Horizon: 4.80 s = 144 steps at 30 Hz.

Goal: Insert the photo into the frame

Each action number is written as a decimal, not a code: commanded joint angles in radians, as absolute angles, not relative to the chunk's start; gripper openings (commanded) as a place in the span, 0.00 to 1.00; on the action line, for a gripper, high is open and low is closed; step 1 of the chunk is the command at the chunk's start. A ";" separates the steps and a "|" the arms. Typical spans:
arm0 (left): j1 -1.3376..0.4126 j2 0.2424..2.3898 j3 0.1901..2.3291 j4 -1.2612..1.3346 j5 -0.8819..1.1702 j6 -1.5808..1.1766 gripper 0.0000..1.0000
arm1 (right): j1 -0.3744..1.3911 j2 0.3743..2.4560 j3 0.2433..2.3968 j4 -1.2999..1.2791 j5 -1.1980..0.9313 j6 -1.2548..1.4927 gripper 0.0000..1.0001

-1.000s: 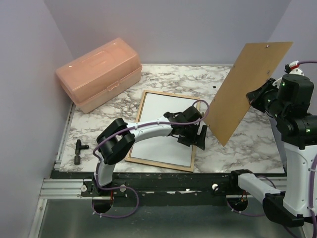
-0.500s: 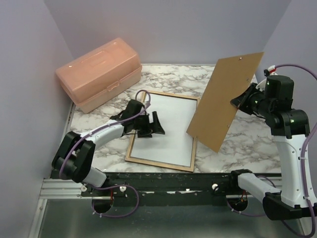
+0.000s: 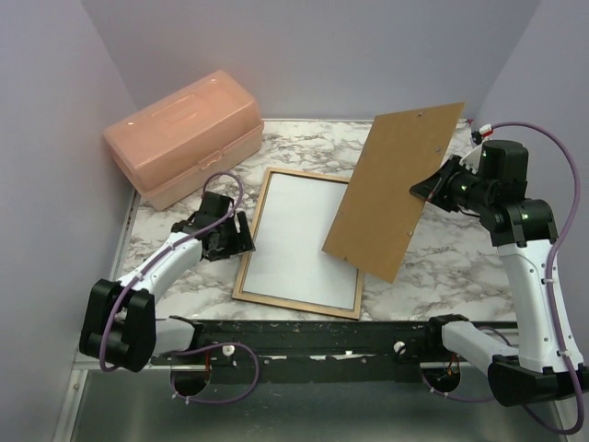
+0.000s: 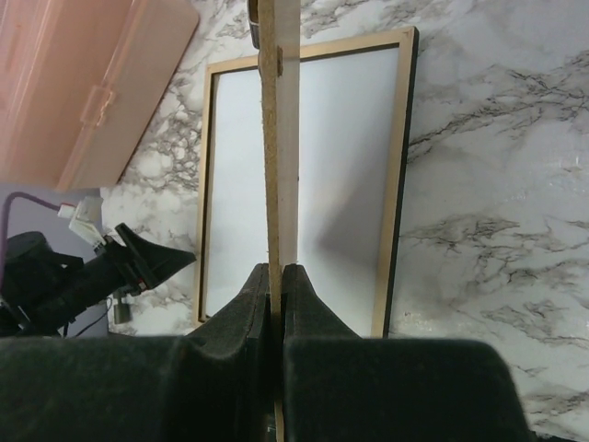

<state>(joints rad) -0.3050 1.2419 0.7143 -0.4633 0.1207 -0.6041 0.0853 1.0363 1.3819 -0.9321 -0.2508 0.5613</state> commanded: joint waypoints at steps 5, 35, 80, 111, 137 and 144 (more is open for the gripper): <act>-0.309 1.382 0.765 -0.566 0.049 -0.548 0.66 | 0.086 1.031 1.370 -0.814 -0.323 0.590 0.00; -0.681 1.238 0.613 -0.578 0.038 -0.785 0.00 | 0.086 1.041 1.149 -0.551 -0.694 0.585 0.00; -0.336 1.105 0.530 -0.450 0.340 -0.673 0.55 | 0.086 1.294 0.953 -0.428 -1.020 0.600 0.00; -0.336 1.225 0.550 -0.451 0.247 -0.621 0.47 | 0.087 1.459 0.908 -0.385 -1.084 0.559 0.00; -0.337 1.243 0.563 -0.456 0.249 -0.614 0.46 | 0.122 1.557 0.895 -0.236 -1.090 0.595 0.00; -0.337 1.262 0.566 -0.445 0.263 -0.611 0.44 | 0.146 1.584 0.867 -0.194 -1.076 0.610 0.00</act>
<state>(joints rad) -0.3416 1.2316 0.5598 -0.4568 0.2939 -0.6353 0.1238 1.5589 0.8852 -0.2508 -1.0267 0.5831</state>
